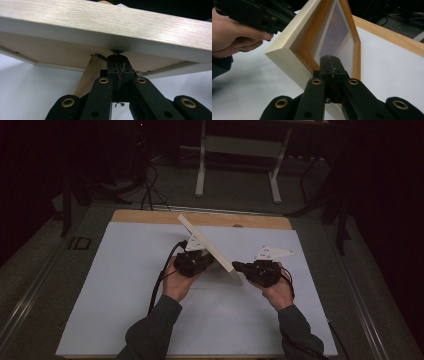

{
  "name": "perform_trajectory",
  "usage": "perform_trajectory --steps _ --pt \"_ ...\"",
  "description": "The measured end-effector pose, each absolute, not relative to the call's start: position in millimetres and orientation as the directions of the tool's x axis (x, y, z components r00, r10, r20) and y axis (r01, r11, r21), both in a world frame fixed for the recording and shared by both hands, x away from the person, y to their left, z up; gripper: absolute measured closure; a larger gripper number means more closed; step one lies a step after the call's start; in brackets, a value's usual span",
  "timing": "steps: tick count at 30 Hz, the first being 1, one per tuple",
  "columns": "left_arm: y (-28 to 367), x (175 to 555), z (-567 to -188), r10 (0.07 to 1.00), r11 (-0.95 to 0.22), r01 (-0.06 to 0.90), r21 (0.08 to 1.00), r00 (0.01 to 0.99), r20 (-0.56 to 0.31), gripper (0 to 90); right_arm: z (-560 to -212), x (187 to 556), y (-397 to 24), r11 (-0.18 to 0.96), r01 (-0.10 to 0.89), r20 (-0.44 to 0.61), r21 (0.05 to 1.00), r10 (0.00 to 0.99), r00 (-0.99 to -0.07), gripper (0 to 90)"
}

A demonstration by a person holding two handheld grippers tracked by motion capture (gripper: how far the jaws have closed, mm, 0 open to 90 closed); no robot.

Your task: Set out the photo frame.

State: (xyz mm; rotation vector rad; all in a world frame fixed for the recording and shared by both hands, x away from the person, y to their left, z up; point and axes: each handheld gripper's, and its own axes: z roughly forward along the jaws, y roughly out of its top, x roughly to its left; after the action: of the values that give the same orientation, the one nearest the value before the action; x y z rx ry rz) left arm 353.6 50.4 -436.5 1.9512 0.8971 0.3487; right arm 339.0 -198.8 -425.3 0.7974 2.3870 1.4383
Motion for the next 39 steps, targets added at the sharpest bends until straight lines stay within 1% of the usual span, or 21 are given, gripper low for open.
perform_trajectory --steps 19,39 --pt "53 359 -436 0.702 -0.301 0.449 0.842 0.701 -0.123 90.0 -422 332 -180 0.423 0.276 0.030 0.863 0.503 -0.864 90.0" --pt "52 363 -438 0.680 -0.309 0.421 0.853 0.724 -0.111 90.0 -419 328 -167 0.440 0.253 0.015 0.862 0.477 -0.879 90.0"
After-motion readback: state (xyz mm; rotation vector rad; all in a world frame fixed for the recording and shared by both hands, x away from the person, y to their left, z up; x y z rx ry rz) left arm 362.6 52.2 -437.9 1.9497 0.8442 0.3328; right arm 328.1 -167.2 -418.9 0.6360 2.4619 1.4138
